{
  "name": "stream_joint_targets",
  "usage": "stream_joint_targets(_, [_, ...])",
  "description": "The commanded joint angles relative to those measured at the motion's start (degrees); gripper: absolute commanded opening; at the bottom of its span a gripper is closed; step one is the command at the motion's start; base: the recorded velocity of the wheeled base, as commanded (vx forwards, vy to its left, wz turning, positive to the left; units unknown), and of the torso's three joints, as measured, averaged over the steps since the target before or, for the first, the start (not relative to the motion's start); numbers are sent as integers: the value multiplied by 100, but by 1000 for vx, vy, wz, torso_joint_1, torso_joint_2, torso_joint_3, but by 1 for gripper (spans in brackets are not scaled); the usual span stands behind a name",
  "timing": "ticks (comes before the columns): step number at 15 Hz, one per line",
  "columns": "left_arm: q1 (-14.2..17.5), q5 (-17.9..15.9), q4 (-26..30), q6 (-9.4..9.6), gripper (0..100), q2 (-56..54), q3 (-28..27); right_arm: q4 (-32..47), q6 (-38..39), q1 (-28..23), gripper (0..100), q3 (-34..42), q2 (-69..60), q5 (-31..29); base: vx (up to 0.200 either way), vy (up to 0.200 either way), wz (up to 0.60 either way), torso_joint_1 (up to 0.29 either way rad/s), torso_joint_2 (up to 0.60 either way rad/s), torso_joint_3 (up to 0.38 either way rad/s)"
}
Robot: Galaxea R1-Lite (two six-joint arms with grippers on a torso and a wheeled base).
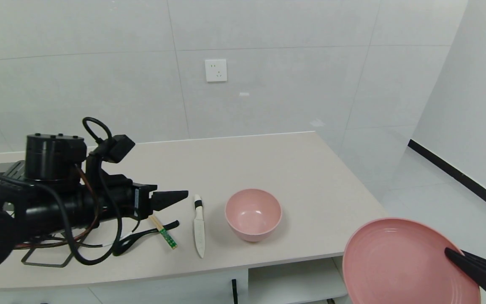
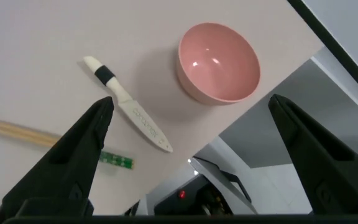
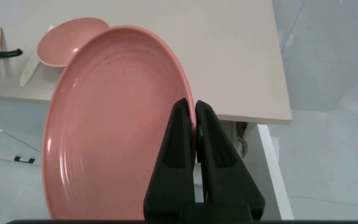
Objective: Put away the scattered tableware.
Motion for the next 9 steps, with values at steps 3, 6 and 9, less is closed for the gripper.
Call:
stream_joint_targets(3, [-326,179,-775,-6,100,1193,-214,-214,2,0,0,0,170,8,0,0,0,0,0,0])
stream_joint_targets(6, [-563,223,-872,-15,100,1694,-619,-741,2,-9,0,0,688,8,0,0,0,0,0,0])
stream_joint_targets(9, [-792,267,-836,-121,100,2186,-1067,-1022,-7,-9,0,0,1022,8,0,0,0,0,0,0])
